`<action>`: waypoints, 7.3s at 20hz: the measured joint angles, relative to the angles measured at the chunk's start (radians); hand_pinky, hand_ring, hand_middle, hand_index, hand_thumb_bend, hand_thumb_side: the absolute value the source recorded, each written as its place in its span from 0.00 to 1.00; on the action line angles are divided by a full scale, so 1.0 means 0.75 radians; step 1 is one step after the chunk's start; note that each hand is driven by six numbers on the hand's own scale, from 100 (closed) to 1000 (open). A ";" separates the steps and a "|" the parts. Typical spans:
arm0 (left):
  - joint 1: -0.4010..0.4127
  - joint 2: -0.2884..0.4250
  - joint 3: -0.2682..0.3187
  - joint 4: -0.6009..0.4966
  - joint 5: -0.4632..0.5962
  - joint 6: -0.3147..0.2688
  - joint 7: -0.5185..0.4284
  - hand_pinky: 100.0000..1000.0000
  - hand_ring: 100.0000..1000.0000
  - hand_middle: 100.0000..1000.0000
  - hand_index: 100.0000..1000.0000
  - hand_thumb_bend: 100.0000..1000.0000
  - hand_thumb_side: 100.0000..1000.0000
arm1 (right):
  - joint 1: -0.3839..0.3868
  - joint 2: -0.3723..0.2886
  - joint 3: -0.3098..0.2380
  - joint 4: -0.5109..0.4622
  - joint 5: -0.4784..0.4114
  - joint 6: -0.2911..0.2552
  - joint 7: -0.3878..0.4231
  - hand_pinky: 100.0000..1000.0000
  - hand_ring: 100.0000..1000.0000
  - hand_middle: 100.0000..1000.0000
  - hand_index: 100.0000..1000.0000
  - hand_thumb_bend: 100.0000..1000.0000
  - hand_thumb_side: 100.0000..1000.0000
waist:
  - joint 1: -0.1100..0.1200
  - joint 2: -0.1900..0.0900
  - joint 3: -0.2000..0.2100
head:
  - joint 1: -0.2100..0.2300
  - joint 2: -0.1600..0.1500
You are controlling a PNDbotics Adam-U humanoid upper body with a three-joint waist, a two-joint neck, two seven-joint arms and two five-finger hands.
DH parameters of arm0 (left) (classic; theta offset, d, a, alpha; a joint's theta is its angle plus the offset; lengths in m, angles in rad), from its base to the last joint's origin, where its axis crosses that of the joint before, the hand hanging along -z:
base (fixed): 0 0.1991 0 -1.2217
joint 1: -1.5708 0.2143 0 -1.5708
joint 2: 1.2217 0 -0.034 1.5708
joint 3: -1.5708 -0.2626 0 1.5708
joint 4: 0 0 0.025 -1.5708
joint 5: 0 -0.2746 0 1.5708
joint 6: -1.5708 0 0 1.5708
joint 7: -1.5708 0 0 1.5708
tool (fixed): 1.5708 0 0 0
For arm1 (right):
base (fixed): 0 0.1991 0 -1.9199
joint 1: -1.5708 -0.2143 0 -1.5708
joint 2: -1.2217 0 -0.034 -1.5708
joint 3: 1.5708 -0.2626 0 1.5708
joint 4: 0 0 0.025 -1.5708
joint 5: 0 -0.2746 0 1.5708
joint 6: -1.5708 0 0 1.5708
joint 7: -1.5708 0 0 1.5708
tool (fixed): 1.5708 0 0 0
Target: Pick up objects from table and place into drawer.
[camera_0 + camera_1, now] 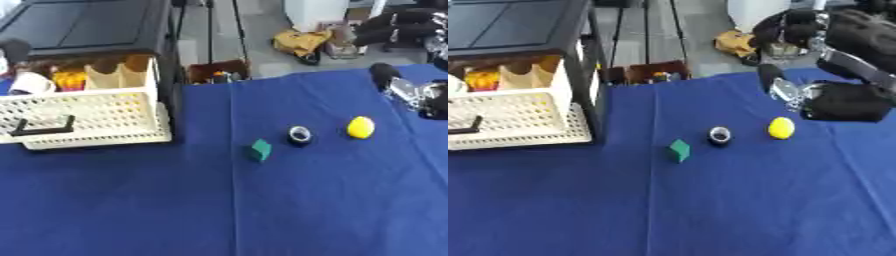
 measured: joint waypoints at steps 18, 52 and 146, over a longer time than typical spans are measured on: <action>0.123 -0.112 0.018 0.000 0.251 -0.044 0.493 0.57 0.62 0.66 0.97 0.48 0.86 | -0.153 -0.015 0.050 0.504 0.109 -0.025 0.080 0.88 0.98 0.91 1.00 0.11 0.70 | 0.000 0.010 0.017 | 0.003 -0.039; 0.134 -0.159 0.016 0.000 0.275 -0.021 0.466 0.53 0.59 0.66 0.93 0.45 0.86 | -0.209 0.113 0.077 1.075 0.258 0.094 0.137 0.84 0.94 0.87 1.00 0.30 0.75 | 0.016 0.034 0.020 | -0.016 -0.045; 0.098 -0.181 -0.030 0.000 0.278 -0.044 0.363 0.53 0.60 0.67 0.86 0.41 0.87 | -0.651 0.353 0.185 0.985 0.243 0.174 -0.050 0.31 0.44 0.50 0.70 0.00 0.30 | -0.104 -0.031 0.119 | -0.019 -0.060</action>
